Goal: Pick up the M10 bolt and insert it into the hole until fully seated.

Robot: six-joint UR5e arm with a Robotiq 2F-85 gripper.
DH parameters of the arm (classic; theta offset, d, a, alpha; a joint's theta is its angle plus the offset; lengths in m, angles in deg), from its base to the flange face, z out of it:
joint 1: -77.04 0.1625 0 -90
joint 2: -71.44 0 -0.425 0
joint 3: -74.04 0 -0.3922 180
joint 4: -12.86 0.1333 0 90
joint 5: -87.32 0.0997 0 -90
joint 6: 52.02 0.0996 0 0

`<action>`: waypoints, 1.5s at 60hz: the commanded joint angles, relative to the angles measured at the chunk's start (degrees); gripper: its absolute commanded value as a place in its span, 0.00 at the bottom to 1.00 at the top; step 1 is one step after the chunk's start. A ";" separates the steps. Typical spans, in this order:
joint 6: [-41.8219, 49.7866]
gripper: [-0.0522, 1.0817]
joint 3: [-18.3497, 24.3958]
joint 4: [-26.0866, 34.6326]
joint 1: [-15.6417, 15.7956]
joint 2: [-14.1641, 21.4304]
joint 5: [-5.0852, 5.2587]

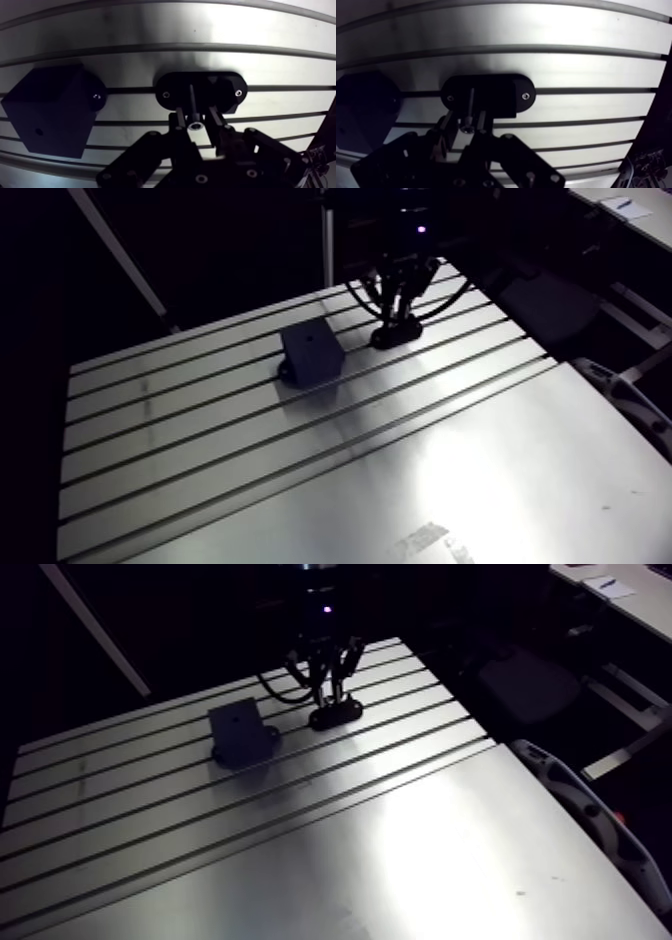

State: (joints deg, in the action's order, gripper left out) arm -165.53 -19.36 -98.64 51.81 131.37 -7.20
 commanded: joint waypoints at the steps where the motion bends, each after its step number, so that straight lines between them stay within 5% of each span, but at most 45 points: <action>1: 0.00 0.65 0.11 0.00 -0.01 -0.04 -0.01; 29: 0.00 0.71 0.04 0.00 -0.01 0.05 -0.71; 62: 0.00 0.90 0.55 0.10 0.16 0.30 -0.70; 90: 0.22 0.97 5.06 2.99 0.87 0.83 -0.36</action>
State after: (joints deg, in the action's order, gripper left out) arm -165.53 -16.40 -97.42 52.59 131.86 -7.63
